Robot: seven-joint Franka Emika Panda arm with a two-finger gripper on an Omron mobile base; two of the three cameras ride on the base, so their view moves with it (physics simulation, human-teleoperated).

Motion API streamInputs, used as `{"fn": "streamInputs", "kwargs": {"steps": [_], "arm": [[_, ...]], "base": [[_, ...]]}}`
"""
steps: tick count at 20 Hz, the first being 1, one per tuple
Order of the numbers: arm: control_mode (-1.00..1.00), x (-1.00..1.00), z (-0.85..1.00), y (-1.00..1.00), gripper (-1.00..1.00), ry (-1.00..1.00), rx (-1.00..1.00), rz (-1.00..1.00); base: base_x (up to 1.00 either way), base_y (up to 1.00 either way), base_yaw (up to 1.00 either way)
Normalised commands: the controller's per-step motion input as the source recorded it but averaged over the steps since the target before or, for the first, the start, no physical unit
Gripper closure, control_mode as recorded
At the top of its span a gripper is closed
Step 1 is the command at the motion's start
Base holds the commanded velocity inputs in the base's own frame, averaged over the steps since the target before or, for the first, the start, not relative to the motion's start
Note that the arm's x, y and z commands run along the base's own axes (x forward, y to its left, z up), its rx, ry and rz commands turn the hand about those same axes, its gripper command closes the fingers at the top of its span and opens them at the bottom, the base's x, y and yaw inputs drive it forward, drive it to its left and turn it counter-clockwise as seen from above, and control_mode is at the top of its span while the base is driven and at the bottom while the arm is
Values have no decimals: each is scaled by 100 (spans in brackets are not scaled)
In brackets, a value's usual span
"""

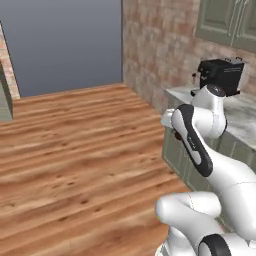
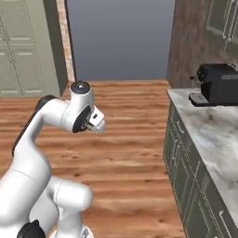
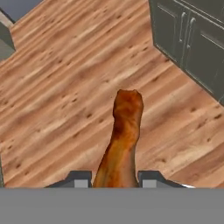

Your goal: Take the chicken drumsticks from the pan and place one on each plate on the dining counter.

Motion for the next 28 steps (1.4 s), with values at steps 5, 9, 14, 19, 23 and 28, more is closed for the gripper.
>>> {"fn": "streamInputs", "kwargs": {"steps": [5, 9, 14, 19, 23, 28], "arm": [[100, 0, 0, 0, 100, 0, 0, 0], [100, 0, 0, 0, 100, 0, 0, 0], [100, 0, 0, 0, 100, 0, 0, 0], [100, 0, 0, 0, 100, 0, 0, 0], [100, 0, 0, 0, 100, 0, 0, 0], [100, 0, 0, 0, 100, 0, 0, 0]], "base": [[100, 46, 40], [100, 38, 42], [100, 32, 38], [100, 27, 35], [100, 17, 32], [100, 6, 38]]}}
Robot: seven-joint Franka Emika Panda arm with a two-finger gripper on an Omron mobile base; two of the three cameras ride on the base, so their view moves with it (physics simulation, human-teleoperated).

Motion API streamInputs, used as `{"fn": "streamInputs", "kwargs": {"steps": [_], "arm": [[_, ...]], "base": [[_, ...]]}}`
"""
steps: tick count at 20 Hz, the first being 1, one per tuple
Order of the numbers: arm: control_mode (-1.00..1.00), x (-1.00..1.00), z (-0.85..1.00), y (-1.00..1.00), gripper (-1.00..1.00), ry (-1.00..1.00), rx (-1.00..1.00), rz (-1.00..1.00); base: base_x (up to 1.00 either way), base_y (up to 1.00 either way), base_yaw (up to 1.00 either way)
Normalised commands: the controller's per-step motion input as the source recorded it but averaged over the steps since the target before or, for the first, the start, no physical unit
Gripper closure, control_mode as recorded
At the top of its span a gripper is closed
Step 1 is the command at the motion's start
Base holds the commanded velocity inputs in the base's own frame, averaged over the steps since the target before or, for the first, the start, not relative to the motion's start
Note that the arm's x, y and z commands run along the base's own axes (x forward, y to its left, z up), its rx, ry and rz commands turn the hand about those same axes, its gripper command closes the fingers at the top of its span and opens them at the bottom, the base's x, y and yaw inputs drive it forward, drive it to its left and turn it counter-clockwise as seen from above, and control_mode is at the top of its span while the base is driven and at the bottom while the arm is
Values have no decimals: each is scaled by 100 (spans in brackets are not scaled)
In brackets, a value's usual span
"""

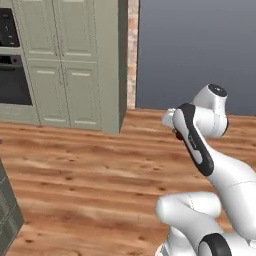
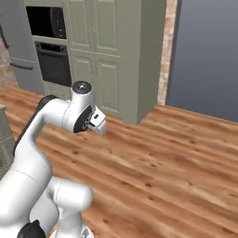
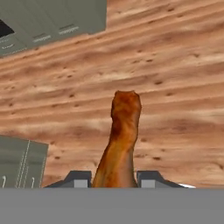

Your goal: Take the chicken drumsticks from the pan and place one on each plate on the dining counter.

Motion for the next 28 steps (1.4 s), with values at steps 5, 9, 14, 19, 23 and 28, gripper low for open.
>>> {"fn": "streamInputs", "kwargs": {"steps": [5, 9, 14, 19, 23, 28], "arm": [[100, 0, 0, 0, 100, 0, 0, 0], [100, 0, 0, 0, 100, 0, 0, 0], [100, 0, 0, 0, 100, 0, 0, 0], [100, 0, 0, 0, 100, 0, 0, 0], [100, 0, 0, 0, 100, 0, 0, 0], [100, 0, 0, 0, 100, 0, 0, 0]], "base": [[100, 0, 44], [100, 0, 53], [100, 0, 59], [100, -2, 63], [100, -22, 53], [100, -69, 38]]}}
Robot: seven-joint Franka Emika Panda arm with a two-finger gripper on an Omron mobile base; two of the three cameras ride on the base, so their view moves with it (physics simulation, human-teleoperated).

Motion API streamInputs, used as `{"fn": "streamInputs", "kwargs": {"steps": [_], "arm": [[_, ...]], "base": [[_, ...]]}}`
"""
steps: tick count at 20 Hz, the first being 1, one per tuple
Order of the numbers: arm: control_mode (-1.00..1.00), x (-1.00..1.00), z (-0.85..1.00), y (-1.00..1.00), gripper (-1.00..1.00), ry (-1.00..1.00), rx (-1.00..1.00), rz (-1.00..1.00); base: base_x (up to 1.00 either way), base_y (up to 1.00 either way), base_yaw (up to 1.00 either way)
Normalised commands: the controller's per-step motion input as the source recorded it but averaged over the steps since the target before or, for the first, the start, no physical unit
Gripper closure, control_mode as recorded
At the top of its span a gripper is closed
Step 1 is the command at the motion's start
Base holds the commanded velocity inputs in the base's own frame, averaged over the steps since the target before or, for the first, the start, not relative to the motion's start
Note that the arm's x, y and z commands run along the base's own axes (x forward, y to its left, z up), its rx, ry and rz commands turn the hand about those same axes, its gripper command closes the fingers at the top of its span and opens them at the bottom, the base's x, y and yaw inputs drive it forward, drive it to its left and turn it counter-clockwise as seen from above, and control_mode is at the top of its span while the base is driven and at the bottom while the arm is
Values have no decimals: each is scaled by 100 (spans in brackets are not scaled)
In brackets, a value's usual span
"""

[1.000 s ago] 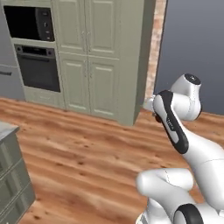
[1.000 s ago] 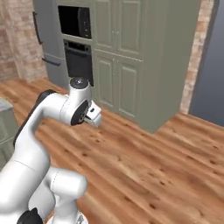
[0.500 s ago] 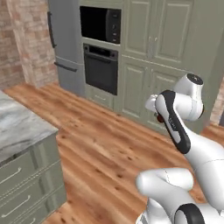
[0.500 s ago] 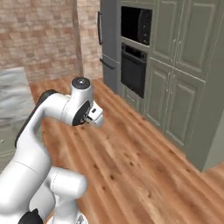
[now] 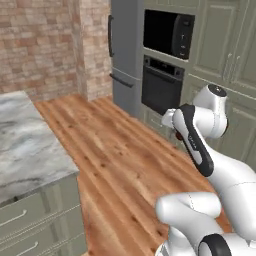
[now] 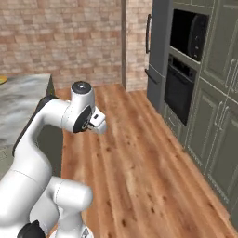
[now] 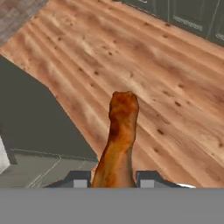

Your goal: Take the chicken drumsticks from the pan and place one on each plate on the dining counter.

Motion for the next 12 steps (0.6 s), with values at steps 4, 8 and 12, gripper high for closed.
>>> {"fn": "streamInputs", "kwargs": {"steps": [4, 8, 12], "arm": [[100, 0, 0, 0, 100, 0, 0, 0], [100, 0, 0, 0, 100, 0, 0, 0], [100, 0, 0, 0, 100, 0, 0, 0]], "base": [[100, -82, 35], [100, -69, 36], [100, -53, 40]]}}
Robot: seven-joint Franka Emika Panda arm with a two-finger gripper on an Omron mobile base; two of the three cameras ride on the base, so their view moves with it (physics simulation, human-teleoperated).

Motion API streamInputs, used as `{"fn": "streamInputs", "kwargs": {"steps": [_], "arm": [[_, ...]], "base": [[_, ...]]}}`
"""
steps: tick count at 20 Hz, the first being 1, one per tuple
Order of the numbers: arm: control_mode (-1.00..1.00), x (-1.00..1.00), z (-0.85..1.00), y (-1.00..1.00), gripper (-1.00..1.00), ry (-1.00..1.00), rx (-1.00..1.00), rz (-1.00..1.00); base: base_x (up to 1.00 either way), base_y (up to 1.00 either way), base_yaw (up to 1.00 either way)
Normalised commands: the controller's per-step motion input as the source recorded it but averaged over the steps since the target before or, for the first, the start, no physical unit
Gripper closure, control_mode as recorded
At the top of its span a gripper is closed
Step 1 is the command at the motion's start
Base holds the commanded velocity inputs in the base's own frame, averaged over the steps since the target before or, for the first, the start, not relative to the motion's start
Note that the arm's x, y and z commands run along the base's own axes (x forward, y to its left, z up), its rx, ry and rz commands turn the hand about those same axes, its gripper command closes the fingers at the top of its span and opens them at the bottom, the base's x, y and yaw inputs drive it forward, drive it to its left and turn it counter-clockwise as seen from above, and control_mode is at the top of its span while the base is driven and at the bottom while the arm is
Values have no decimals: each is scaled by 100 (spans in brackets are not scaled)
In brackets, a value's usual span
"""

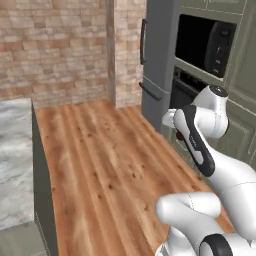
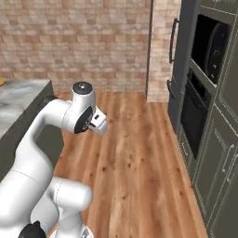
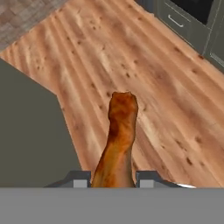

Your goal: Take the chicken drumsticks from the pan and place one on each plate on the dining counter.

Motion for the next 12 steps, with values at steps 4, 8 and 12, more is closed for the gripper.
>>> {"fn": "streamInputs", "kwargs": {"steps": [4, 8, 12], "arm": [[100, 0, 0, 0, 100, 0, 0, 0], [100, 0, 0, 0, 100, 0, 0, 0], [100, 0, 0, 0, 100, 0, 0, 0]], "base": [[100, -43, 41], [100, -41, 43], [100, -41, 46]]}}
